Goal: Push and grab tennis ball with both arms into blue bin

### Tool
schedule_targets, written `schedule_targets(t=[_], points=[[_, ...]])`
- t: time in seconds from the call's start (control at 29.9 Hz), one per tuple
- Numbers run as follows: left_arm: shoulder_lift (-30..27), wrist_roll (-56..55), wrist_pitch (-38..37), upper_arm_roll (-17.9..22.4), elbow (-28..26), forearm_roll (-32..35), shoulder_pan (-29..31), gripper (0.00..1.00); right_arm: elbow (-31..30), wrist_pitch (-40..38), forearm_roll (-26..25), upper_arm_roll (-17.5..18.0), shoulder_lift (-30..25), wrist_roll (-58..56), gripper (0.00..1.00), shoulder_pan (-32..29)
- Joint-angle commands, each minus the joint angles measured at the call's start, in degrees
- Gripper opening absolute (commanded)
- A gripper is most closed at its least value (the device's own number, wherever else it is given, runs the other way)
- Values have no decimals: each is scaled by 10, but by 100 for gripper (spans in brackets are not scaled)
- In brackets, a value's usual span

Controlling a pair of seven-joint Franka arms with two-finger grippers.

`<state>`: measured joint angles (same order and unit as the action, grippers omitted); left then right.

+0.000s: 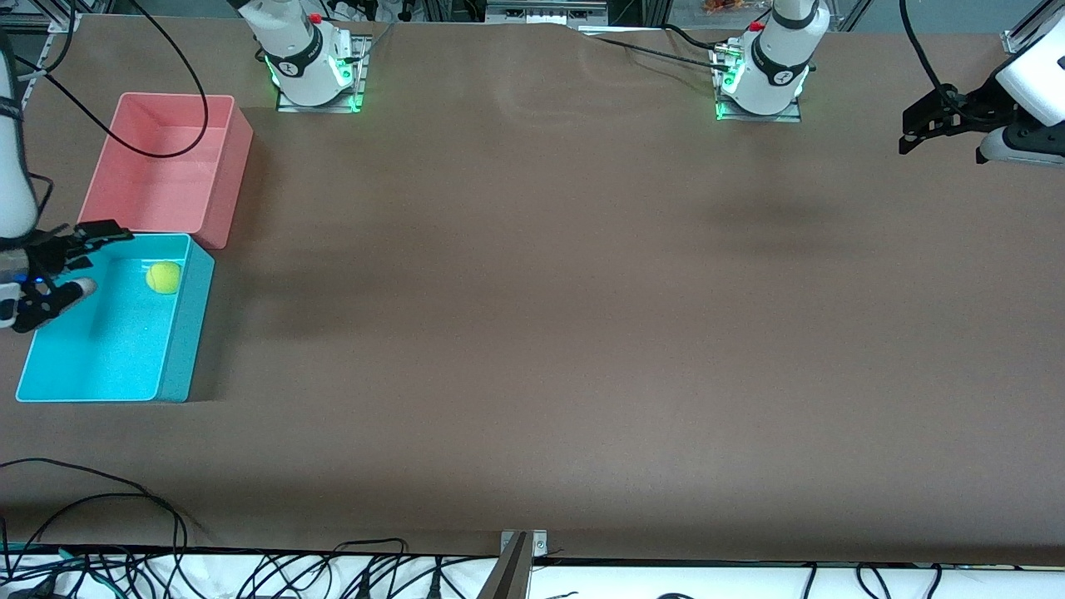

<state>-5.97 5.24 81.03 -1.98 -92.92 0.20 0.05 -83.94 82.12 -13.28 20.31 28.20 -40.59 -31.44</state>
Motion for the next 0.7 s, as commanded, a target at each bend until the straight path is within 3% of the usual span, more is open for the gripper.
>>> schedule_targets(t=[0.0,0.53,0.67], points=[[20,-1,-15,0,45,13,0,100,47,-57,7,35,-7,-2,100,2],[32,-1,-15,0,56,10,-1,100,71,-61,-3,42,-54,2,100,50],[32,-1,-15,0,57,9,-1,100,65,-60,-2,41,-75,50,100,72]])
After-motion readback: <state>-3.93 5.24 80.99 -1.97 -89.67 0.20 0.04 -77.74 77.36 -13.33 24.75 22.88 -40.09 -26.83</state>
